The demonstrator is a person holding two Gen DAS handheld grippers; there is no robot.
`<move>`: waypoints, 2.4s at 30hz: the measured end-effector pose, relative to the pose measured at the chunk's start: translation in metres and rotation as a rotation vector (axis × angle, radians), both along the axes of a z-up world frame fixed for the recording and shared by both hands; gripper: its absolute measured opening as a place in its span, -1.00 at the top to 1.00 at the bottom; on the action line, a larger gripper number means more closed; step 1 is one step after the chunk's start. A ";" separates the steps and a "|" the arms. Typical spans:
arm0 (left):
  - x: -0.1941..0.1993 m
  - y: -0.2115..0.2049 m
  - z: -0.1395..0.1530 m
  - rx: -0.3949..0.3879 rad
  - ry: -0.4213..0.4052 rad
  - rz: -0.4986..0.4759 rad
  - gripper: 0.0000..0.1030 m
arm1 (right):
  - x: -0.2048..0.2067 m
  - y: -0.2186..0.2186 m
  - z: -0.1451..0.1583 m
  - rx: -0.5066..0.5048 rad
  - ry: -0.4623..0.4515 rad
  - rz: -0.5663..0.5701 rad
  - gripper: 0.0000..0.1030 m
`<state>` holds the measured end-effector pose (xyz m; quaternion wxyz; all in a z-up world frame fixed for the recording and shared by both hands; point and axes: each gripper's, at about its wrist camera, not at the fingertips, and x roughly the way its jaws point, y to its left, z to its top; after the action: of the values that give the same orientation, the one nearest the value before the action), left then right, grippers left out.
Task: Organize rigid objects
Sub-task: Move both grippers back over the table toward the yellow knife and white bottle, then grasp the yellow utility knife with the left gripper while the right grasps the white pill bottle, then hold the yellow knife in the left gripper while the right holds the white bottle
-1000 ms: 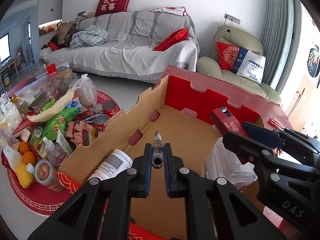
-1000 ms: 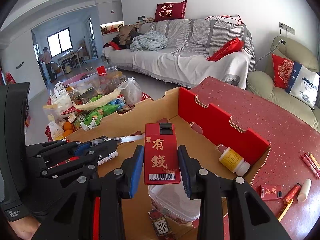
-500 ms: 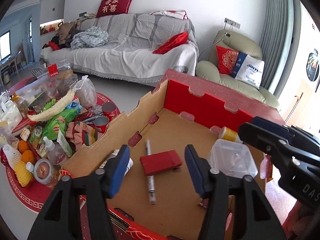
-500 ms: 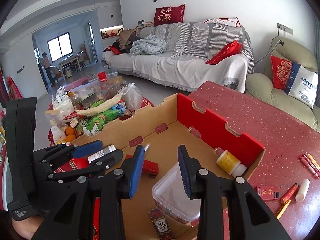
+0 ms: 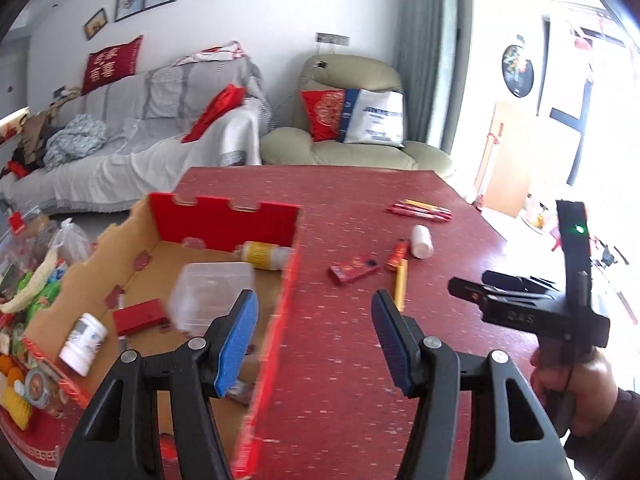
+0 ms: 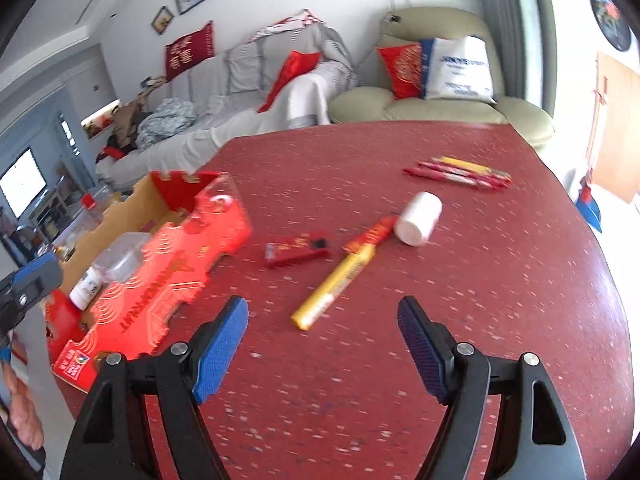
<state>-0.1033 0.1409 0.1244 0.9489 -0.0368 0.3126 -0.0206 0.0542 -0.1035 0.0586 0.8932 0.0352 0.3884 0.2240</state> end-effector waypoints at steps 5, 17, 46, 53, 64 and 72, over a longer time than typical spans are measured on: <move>0.045 -0.063 -0.033 0.000 0.095 -0.120 -0.22 | 0.016 -0.046 -0.007 0.009 0.011 -0.070 -0.52; 0.138 -0.104 -0.100 0.060 0.237 -0.128 0.50 | 0.048 -0.058 -0.020 0.017 0.021 -0.044 -0.52; 0.152 -0.091 -0.113 -0.005 0.249 -0.118 0.82 | 0.101 -0.004 -0.045 -0.261 0.062 -0.092 0.34; 0.117 -0.084 -0.111 0.010 0.251 -0.088 0.83 | 0.029 -0.024 -0.044 -0.254 0.033 0.006 0.34; 0.069 -0.065 -0.112 0.006 0.257 -0.051 0.83 | -0.013 -0.014 -0.050 -0.272 0.021 0.108 0.34; 0.074 -0.075 -0.112 0.060 0.259 -0.044 0.83 | -0.017 -0.011 -0.053 -0.277 0.022 0.108 0.34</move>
<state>-0.0290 0.0658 0.0126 0.9006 -0.0038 0.4337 -0.0271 0.0372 -0.1142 0.0059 0.8718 -0.1067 0.4266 0.2158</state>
